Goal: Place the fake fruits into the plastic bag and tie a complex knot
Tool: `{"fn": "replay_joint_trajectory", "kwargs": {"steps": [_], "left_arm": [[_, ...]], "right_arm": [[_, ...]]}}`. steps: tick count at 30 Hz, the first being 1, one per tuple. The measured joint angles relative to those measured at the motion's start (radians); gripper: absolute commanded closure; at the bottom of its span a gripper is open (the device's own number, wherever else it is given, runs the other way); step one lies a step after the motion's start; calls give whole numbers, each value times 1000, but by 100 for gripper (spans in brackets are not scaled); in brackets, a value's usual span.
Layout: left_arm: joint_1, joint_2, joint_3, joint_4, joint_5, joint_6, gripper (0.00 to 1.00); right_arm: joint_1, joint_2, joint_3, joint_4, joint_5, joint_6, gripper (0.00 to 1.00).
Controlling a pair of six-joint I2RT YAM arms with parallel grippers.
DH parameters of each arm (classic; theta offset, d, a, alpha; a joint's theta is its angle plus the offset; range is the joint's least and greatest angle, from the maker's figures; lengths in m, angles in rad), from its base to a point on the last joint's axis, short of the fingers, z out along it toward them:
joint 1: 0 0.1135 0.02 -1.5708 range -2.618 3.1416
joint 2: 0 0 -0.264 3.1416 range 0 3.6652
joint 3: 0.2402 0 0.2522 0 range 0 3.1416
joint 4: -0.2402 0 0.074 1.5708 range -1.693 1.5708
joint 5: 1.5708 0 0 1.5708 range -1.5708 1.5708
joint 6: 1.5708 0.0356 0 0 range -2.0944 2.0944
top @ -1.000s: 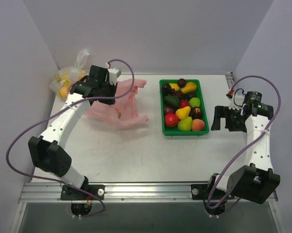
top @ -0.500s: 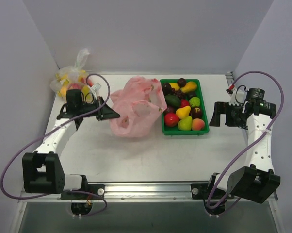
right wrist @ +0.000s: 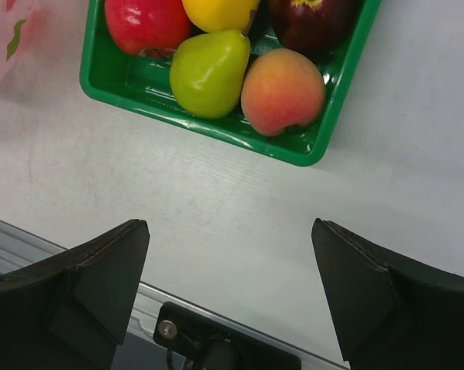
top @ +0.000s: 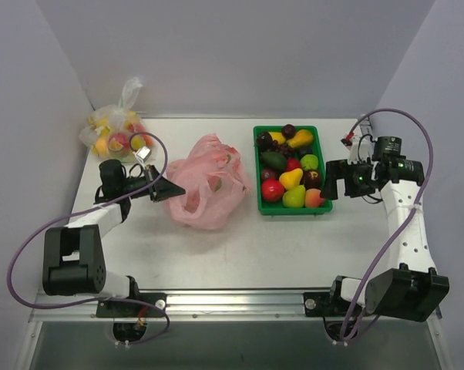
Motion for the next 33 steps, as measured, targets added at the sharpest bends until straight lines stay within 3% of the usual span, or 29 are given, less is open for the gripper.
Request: {"fn": "replay_joint_trajectory", "kwargs": {"steps": [4, 9, 21, 26, 33], "left_arm": [[0, 3, 3, 19, 19, -16, 100], [0, 3, 3, 34, 38, -31, 100], [-1, 6, 3, 43, 42, -34, 100], [-6, 5, 3, 44, 42, -31, 100], [-20, 13, 3, 43, 36, -26, 100]], "right_arm": [[53, -5, -28, 65, 37, 13, 32], [117, 1, -74, 170, 130, 47, 42], [274, 191, -61, 282, 224, 89, 37], [343, 197, -62, 296, 219, 95, 22], [447, 304, -24, 312, 226, 92, 21]]}}
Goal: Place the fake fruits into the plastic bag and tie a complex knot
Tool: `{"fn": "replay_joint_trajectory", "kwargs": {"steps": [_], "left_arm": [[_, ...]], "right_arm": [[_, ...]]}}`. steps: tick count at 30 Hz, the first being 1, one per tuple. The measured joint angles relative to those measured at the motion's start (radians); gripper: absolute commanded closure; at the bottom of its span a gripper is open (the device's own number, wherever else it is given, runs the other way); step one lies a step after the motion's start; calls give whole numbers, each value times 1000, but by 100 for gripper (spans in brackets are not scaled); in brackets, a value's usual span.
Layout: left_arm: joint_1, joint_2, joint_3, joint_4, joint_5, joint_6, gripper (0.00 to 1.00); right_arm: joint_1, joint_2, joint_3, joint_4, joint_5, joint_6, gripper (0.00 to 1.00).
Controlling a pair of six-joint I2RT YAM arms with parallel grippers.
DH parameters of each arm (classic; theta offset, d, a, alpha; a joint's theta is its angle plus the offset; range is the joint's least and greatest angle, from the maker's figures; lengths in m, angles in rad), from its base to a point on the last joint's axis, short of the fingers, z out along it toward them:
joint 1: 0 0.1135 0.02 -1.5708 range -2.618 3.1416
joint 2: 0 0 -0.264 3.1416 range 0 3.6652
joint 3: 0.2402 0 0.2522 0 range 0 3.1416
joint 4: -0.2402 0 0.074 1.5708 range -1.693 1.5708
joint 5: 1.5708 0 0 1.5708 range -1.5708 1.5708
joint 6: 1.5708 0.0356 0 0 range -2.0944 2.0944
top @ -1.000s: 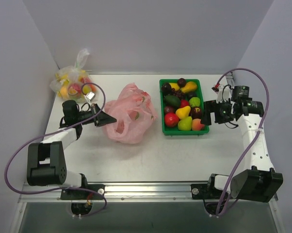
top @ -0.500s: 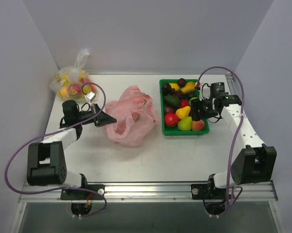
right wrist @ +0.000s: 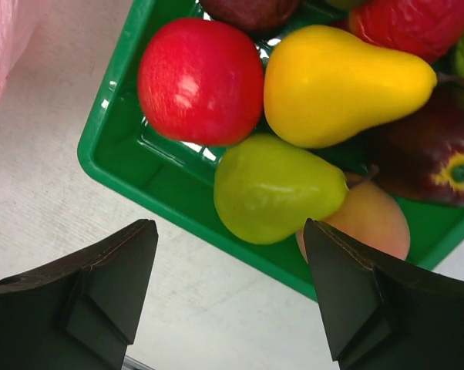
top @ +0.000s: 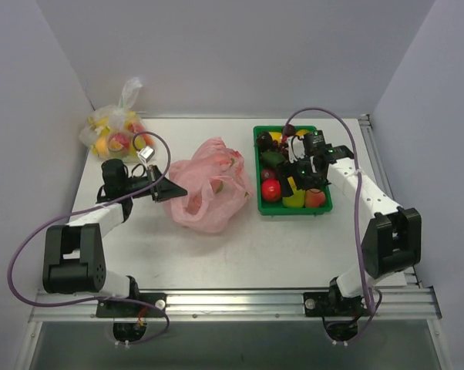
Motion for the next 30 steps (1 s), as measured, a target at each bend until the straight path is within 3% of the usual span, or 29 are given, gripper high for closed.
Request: {"fn": "replay_joint_trajectory", "kwargs": {"steps": [16, 30], "left_arm": [[-7, 10, -1, -18, -22, 30, 100], [-7, 21, -1, -43, -26, 54, 100]], "right_arm": [[114, 220, 108, 63, 67, -8, 19], [133, 292, 116, 90, 71, 17, 23]]}}
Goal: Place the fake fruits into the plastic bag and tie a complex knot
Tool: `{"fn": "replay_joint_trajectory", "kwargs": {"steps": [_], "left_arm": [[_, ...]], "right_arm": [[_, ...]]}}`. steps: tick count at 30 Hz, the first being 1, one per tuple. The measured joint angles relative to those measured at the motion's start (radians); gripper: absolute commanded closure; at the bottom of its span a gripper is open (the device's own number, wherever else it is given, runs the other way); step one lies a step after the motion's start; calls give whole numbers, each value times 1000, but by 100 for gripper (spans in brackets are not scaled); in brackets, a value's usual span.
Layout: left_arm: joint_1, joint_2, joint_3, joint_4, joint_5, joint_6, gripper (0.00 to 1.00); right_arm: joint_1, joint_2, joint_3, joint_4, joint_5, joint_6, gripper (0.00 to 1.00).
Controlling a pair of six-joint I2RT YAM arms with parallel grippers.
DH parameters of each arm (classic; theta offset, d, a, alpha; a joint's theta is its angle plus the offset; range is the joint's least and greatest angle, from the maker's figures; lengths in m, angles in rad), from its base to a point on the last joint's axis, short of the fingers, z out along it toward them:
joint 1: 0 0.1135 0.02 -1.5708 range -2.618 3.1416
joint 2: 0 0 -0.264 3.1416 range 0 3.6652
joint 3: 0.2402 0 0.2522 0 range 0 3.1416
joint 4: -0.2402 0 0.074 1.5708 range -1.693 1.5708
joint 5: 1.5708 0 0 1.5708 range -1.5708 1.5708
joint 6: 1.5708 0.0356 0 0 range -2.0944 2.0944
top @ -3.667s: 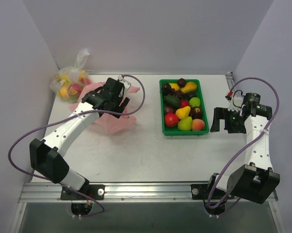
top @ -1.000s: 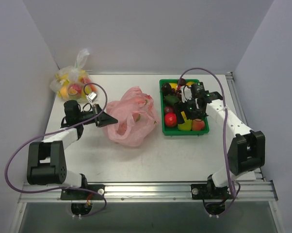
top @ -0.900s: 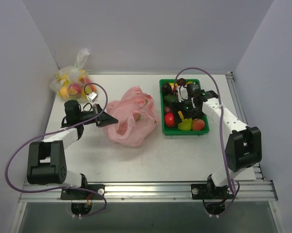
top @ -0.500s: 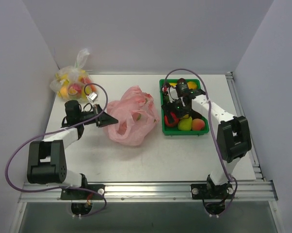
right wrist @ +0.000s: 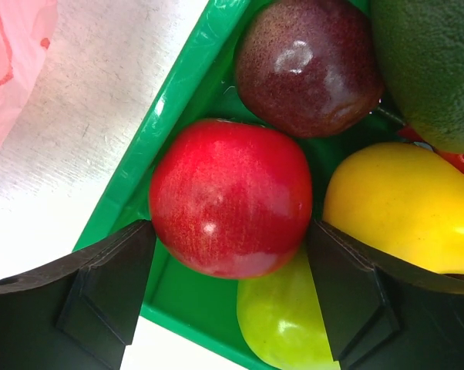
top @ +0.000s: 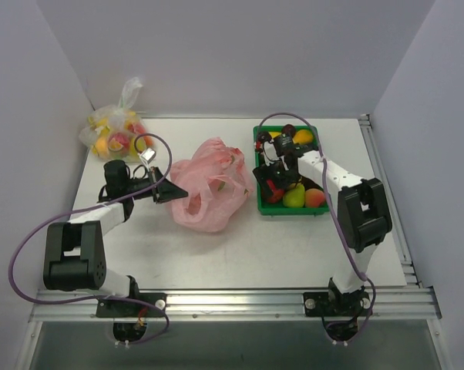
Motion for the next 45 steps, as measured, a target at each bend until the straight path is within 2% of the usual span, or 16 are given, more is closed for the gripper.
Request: {"fn": "replay_joint_trajectory", "kwargs": {"steps": [11, 21, 30, 37, 45], "left_arm": [[0, 10, 0, -32, 0, 21, 100], [-9, 10, 0, -45, 0, 30, 100], [-19, 12, 3, -59, 0, 30, 100], [-19, 13, 19, -65, 0, 29, 100], [-19, 36, 34, -43, -5, -12, 100]], "right_arm": [[-40, -43, 0, 2, -31, 21, 53], [-137, -216, 160, -12, -140, 93, 55], [15, -183, 278, 52, -200, 175, 59], [132, -86, 230, 132, -204, 190, 63], [220, -114, 70, 193, -247, 230, 63]]}}
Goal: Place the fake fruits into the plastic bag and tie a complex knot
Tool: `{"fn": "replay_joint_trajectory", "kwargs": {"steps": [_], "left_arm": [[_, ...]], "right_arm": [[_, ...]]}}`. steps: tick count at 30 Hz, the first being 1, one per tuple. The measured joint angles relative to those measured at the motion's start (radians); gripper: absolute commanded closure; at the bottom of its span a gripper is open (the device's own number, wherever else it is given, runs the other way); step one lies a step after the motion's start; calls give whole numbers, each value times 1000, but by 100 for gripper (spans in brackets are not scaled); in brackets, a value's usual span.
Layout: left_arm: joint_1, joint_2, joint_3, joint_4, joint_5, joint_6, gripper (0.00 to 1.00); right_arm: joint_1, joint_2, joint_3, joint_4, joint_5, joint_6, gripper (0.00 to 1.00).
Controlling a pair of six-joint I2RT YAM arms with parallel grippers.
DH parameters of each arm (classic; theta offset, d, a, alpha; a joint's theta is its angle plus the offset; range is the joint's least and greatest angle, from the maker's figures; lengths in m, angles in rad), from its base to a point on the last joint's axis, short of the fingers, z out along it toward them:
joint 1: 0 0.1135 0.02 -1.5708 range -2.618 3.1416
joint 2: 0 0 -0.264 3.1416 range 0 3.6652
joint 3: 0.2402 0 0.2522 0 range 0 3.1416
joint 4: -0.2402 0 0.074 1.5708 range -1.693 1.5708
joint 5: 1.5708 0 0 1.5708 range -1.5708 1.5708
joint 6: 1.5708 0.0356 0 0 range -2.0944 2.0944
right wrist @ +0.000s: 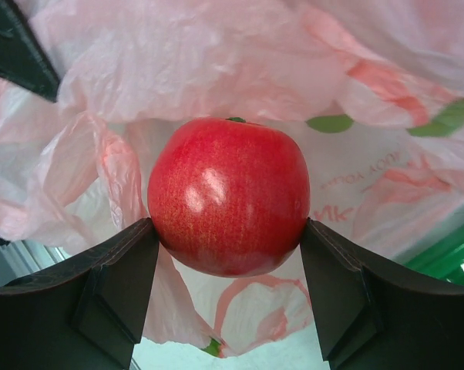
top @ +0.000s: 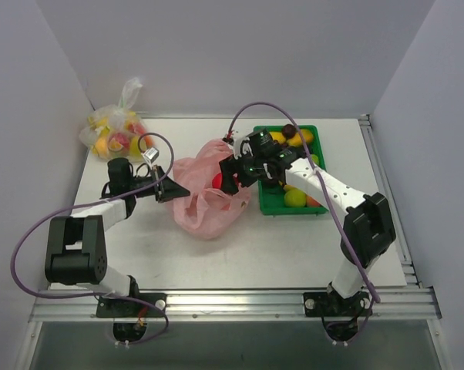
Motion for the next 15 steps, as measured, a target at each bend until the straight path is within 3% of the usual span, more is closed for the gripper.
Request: {"fn": "replay_joint_trajectory", "kwargs": {"steps": [4, 6, 8, 11, 15], "left_arm": [[0, 38, 0, 57, -8, -64, 100], [0, 52, 0, 83, -10, -93, 100], [0, 60, 0, 107, -11, -117, 100], [0, 71, 0, 139, -10, -142, 100], [2, 83, 0, 166, -10, -162, 100]], "right_arm": [[49, -4, -19, 26, 0, 7, 58], [78, -2, -21, 37, 3, 6, 30], [100, 6, -21, 51, 12, 10, 15], [124, 37, -15, 67, 30, 11, 5], [112, 57, -15, 61, 55, 5, 1]]}}
